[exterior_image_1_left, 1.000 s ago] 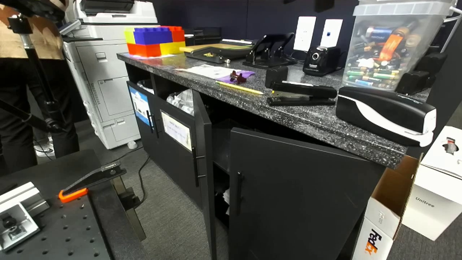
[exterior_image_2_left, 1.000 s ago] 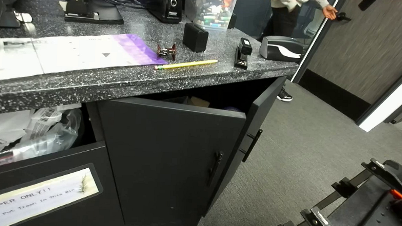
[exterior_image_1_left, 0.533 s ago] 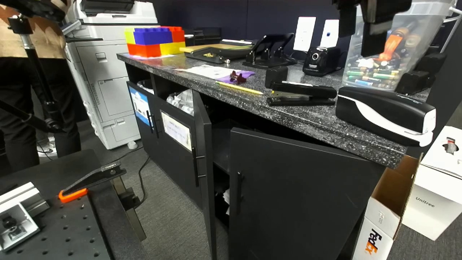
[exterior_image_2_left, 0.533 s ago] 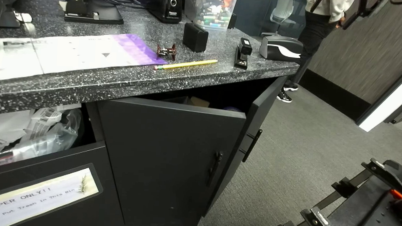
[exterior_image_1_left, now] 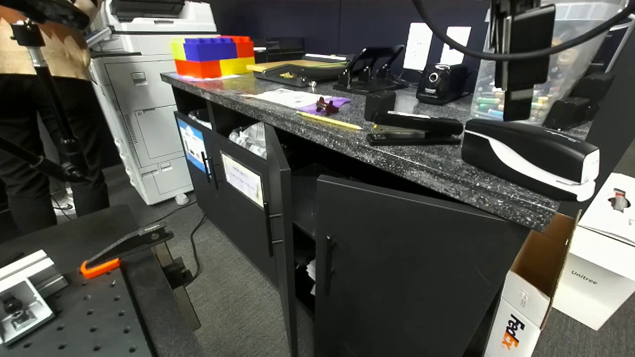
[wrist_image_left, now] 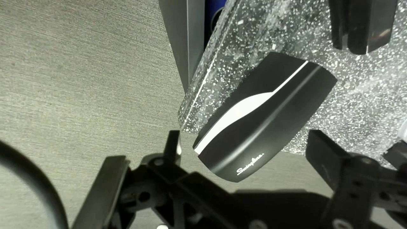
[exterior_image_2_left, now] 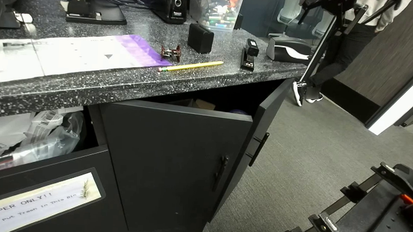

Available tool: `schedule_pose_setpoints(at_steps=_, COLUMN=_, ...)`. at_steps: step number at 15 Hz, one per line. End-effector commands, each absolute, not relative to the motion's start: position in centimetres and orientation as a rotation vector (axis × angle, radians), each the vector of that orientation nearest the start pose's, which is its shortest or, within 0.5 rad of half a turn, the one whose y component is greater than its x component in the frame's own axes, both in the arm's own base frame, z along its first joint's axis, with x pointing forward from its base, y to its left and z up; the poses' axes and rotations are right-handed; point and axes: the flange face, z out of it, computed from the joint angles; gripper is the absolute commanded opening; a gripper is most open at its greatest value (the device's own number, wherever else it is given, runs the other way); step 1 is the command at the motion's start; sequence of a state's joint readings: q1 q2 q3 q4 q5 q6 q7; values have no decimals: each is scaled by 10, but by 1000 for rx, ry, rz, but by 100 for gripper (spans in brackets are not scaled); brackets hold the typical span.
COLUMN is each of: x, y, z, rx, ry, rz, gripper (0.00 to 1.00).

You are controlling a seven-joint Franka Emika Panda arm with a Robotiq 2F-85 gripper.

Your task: Move the black and white stapler to the left

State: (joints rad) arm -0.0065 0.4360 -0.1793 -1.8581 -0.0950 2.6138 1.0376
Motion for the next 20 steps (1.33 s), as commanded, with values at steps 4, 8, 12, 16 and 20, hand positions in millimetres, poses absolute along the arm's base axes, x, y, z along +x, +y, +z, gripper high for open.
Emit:
schedule_pose_setpoints(at_steps=4, x=714, y=-131, z=288, rx=-2540, ry=1752, rz=-630, gripper=100)
schedule_pose_setpoints(at_steps=8, x=733, y=-130, z=262, rx=-2544, ry=1767, rz=-634, gripper=100)
schedule_pose_setpoints(at_steps=12, x=744, y=-120, z=248, rx=-2557, ry=1754, rz=-631, gripper=66)
schedule_pose_setpoints(at_steps=16, x=748, y=-100, z=272, rx=-2579, ry=1706, rz=-663, gripper=36)
schedule_pose_setpoints(at_steps=20, x=746, y=-67, z=307, rx=-2606, ry=1629, rz=-693, gripper=34)
